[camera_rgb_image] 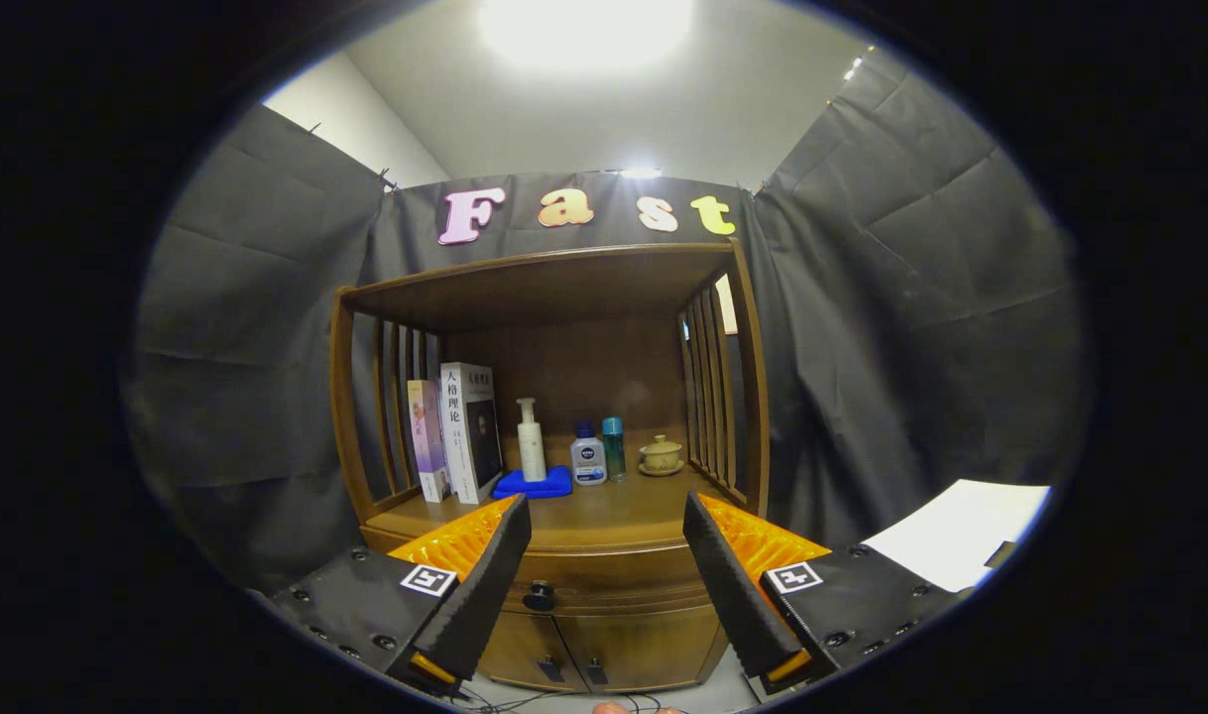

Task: Pull open the drawer, take out the items inside it, and place them on the countertop above the cabinet.

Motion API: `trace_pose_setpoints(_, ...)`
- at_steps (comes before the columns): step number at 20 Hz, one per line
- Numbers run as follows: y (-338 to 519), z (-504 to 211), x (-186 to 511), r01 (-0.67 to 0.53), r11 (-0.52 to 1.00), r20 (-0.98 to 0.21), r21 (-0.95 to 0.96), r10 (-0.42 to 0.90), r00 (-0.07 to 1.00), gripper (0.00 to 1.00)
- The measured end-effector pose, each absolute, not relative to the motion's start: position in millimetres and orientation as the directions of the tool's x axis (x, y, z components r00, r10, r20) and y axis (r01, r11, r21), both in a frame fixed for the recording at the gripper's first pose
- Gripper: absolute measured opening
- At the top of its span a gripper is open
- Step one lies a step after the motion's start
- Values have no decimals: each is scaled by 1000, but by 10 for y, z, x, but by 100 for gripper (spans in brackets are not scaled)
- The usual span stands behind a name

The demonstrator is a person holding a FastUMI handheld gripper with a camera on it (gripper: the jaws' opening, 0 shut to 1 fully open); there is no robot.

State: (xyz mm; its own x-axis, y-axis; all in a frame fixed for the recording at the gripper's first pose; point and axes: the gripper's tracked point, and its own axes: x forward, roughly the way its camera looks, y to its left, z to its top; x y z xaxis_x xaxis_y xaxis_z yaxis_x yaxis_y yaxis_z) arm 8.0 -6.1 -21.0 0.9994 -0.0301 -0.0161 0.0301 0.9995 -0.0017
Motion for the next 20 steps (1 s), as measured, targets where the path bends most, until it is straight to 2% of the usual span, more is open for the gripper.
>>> trace_pose_setpoints(11,190,-466,316,3,1000,-74,12,-3,997,98)
trace_pose_setpoints(20,380,-945,580,-18,1000,-155,5,19,988,98)
